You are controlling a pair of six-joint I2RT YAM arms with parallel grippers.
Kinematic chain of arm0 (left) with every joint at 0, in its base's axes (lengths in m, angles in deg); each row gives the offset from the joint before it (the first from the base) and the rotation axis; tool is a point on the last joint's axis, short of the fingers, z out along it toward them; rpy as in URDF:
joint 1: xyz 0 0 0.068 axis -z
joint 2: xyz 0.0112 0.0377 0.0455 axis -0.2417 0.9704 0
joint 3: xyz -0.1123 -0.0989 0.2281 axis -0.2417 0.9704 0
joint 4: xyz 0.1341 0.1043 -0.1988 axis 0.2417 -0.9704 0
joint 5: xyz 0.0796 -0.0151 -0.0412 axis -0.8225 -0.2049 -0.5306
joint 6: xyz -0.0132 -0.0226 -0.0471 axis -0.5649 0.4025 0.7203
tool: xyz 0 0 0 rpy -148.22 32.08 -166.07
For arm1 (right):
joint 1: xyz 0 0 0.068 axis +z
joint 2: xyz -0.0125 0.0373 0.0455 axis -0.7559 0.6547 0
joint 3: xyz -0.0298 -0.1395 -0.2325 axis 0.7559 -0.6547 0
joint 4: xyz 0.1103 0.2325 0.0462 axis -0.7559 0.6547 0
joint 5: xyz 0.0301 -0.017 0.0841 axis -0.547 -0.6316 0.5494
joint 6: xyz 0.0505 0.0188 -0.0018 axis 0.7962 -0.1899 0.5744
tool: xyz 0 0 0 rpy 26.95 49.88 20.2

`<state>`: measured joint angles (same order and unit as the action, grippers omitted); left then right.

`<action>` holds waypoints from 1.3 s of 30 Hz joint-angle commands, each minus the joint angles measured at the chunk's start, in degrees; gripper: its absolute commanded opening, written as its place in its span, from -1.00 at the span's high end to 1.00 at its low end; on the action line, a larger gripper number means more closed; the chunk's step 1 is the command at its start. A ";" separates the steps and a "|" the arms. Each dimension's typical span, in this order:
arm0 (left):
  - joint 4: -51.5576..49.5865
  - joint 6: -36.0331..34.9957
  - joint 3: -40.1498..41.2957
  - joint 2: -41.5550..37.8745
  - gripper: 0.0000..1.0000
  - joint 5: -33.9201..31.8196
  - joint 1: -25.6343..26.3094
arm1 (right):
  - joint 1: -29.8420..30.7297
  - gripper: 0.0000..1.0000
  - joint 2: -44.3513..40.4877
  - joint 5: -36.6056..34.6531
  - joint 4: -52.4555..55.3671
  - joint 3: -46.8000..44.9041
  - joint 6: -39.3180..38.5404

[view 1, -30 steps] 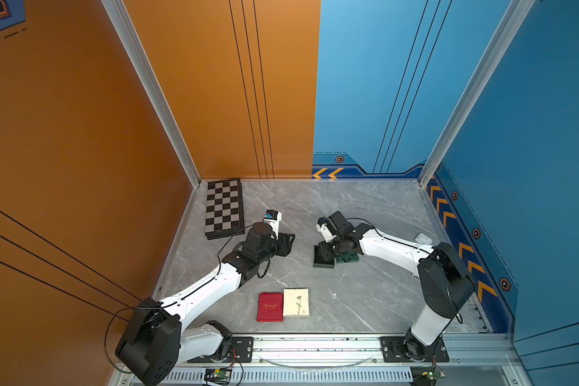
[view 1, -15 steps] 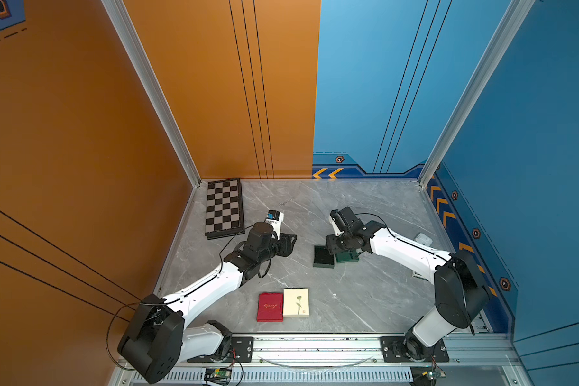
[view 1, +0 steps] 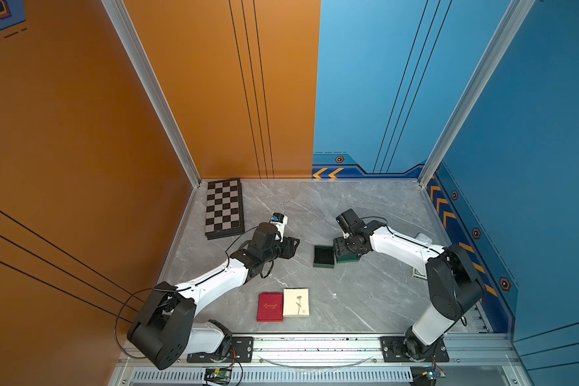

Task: Take the necklace out of the lift-off lid jewelry box
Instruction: Pick up the lid from the center of the board.

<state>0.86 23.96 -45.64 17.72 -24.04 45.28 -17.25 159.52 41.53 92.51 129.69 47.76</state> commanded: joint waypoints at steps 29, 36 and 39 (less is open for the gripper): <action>-1.68 4.41 -5.52 13.36 0.10 1.40 8.63 | -1.40 -0.77 6.53 -0.58 1.20 3.19 -2.39; -1.55 5.01 -5.59 13.99 0.11 1.50 9.57 | -1.78 -0.81 6.66 -0.32 0.84 3.03 -2.32; -1.55 5.24 -5.43 14.08 0.11 1.46 10.06 | -1.96 -0.80 6.81 0.00 0.67 3.04 -2.38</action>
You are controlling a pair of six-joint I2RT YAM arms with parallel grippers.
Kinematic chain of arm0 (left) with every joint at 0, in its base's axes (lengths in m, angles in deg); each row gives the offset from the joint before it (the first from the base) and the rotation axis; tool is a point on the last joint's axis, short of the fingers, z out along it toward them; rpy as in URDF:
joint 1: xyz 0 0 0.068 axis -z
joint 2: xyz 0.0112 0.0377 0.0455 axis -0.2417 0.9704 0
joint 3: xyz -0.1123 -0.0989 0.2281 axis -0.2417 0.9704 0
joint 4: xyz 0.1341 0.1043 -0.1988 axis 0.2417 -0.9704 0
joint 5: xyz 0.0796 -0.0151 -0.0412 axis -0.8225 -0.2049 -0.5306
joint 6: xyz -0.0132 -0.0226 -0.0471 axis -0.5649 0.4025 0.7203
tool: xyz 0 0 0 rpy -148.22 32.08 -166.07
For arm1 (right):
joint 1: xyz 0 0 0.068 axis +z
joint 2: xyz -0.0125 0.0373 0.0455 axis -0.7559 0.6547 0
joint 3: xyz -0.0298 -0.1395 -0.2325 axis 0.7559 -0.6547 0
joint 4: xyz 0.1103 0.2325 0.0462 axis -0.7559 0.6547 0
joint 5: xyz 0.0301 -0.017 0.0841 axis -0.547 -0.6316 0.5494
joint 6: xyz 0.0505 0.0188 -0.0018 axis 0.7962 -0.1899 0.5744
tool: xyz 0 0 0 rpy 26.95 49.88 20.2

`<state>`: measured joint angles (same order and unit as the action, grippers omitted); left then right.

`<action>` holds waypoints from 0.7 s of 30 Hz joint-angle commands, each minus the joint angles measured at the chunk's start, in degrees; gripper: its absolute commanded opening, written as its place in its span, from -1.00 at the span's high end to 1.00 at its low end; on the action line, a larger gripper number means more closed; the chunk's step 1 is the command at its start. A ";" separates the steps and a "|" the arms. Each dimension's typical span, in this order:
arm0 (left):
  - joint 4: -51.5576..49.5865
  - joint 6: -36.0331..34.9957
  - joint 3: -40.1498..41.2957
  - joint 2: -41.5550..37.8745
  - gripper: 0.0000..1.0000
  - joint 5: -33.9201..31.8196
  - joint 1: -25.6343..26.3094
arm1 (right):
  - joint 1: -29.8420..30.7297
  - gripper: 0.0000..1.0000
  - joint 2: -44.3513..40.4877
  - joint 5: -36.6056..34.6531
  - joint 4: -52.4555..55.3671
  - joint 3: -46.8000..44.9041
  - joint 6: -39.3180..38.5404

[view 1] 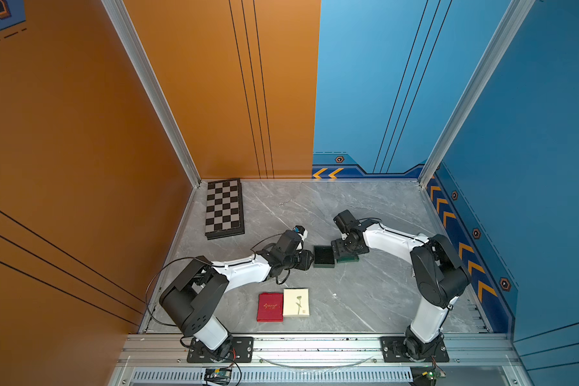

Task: Take the necklace out of the lift-off lid jewelry box
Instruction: Pick up the lid from the center of the board.

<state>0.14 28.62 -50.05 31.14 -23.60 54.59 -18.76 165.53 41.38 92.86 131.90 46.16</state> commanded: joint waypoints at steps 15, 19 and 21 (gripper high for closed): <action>-0.87 1.29 -1.27 1.30 0.12 1.14 2.07 | -1.70 -0.66 0.13 2.50 0.05 0.06 -0.90; -0.87 1.61 -1.20 1.45 0.13 0.94 2.46 | -1.87 -0.66 -0.99 2.74 0.05 -0.15 -0.89; -0.85 1.76 -1.25 1.48 0.13 0.93 2.67 | -2.00 -0.65 -1.72 3.03 0.14 -0.14 -0.91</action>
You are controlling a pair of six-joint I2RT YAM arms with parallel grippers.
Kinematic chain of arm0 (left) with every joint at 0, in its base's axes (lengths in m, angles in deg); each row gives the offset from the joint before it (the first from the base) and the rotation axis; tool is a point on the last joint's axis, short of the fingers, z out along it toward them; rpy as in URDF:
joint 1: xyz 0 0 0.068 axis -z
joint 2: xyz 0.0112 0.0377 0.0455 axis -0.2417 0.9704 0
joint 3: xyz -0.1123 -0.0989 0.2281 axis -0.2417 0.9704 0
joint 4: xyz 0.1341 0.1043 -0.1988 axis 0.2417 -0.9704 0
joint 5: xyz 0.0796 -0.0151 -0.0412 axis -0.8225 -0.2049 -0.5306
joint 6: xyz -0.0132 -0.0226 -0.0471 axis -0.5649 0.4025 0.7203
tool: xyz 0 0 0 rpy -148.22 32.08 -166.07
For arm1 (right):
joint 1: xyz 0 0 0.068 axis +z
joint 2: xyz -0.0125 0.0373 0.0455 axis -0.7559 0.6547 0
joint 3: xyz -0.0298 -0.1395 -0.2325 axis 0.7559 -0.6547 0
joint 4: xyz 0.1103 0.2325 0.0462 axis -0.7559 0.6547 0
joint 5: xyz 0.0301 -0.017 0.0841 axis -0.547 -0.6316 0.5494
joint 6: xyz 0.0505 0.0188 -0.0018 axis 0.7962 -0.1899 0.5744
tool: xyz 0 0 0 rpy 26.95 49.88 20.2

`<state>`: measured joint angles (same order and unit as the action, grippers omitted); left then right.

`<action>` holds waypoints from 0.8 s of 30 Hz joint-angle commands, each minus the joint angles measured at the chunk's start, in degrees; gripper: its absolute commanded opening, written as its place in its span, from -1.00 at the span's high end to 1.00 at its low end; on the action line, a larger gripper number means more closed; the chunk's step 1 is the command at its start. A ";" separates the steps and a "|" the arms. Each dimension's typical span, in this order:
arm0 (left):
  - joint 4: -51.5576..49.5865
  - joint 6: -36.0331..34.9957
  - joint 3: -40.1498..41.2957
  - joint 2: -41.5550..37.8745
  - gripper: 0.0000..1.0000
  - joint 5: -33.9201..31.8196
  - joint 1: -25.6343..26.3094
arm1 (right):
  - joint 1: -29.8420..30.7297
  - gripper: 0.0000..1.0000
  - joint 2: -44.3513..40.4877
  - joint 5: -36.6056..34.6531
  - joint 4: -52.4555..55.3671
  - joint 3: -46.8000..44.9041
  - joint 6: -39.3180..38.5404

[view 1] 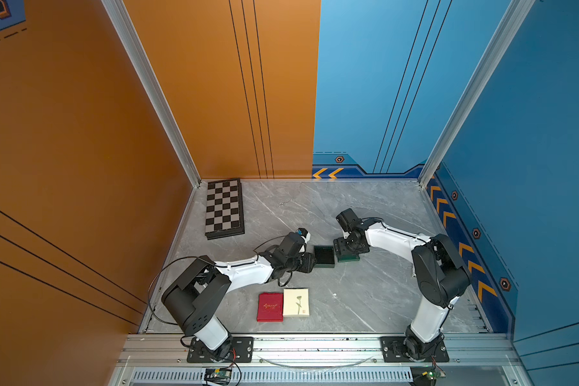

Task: Take the necklace out of the lift-off lid jewelry box
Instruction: Pick up the lid from the center of the board.

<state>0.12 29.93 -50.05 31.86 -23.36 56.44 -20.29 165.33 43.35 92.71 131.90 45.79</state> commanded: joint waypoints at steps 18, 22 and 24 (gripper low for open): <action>2.28 2.03 -1.81 3.01 0.13 1.85 2.61 | 0.00 -0.65 -9.31 2.47 3.63 -0.30 0.65; 3.61 2.45 -1.98 3.65 0.14 2.40 2.82 | 0.60 -0.65 -10.25 2.52 4.07 -0.47 0.89; 4.15 2.51 -1.98 3.75 0.14 2.86 2.80 | 0.95 -0.65 -10.51 2.63 4.21 -0.40 1.01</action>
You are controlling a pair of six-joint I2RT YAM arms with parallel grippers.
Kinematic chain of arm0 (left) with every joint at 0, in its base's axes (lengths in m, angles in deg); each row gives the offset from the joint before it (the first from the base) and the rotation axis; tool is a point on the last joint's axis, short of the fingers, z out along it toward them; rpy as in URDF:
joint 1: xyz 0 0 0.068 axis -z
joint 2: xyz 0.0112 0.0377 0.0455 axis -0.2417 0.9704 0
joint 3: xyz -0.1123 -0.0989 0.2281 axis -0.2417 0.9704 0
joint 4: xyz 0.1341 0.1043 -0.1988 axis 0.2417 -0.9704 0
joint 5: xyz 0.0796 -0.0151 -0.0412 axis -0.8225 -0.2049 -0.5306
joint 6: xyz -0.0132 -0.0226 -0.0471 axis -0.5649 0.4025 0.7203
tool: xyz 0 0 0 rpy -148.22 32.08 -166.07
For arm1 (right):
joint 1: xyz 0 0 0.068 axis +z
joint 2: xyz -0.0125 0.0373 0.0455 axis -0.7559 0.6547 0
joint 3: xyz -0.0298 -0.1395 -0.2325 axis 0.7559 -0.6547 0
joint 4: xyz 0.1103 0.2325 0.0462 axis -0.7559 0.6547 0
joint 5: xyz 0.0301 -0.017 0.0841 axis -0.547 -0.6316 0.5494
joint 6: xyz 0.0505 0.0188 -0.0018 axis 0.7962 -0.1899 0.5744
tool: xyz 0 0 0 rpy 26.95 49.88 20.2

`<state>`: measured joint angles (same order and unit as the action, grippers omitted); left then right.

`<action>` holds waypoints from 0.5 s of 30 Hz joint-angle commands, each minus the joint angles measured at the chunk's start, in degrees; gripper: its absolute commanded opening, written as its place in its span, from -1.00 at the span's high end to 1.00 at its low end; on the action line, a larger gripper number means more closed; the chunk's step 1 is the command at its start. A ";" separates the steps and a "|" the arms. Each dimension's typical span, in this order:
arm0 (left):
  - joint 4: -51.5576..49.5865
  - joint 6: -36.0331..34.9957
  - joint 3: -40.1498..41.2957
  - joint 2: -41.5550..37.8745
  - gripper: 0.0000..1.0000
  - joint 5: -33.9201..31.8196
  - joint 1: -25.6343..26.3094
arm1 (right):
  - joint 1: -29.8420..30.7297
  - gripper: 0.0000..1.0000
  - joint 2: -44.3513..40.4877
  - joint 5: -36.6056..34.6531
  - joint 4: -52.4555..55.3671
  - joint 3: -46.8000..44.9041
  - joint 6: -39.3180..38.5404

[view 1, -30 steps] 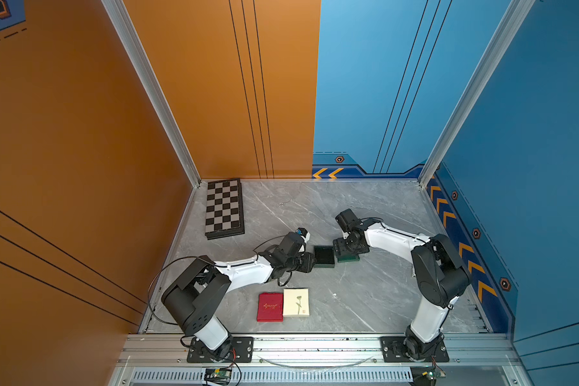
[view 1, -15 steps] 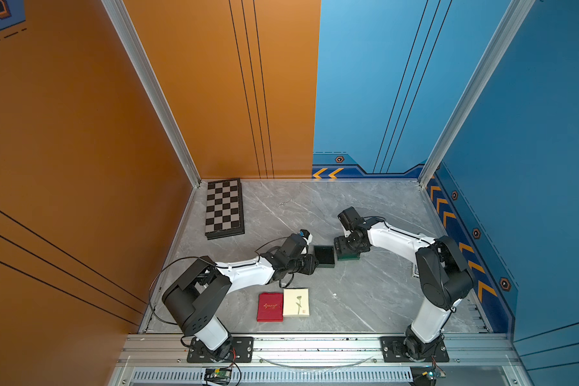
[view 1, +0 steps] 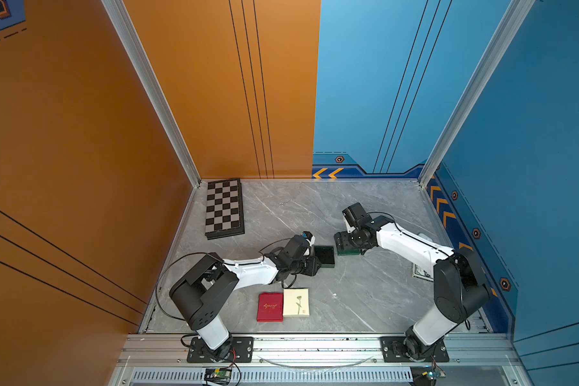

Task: Take the necklace out of the lift-off lid jewelry box
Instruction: Pick up the lid from the center of the board, then adjust the jewelry box at the center of the board.

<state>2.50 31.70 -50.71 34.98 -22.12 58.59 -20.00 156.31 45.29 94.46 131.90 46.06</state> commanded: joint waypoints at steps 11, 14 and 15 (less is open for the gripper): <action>6.58 1.57 0.09 0.04 0.13 4.16 0.84 | 3.27 -0.65 -1.16 1.15 2.59 0.96 1.63; 6.59 1.61 0.91 -0.86 0.13 3.16 0.66 | 3.75 -0.65 -1.05 1.28 2.64 1.16 1.72; 6.66 1.61 1.37 -1.32 0.13 2.89 0.33 | 3.92 -0.65 -1.05 1.35 2.68 1.34 1.80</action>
<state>8.01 32.94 -50.60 34.94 -19.69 58.78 -16.61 156.22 46.10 95.35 131.92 46.71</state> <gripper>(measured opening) 0.434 0.825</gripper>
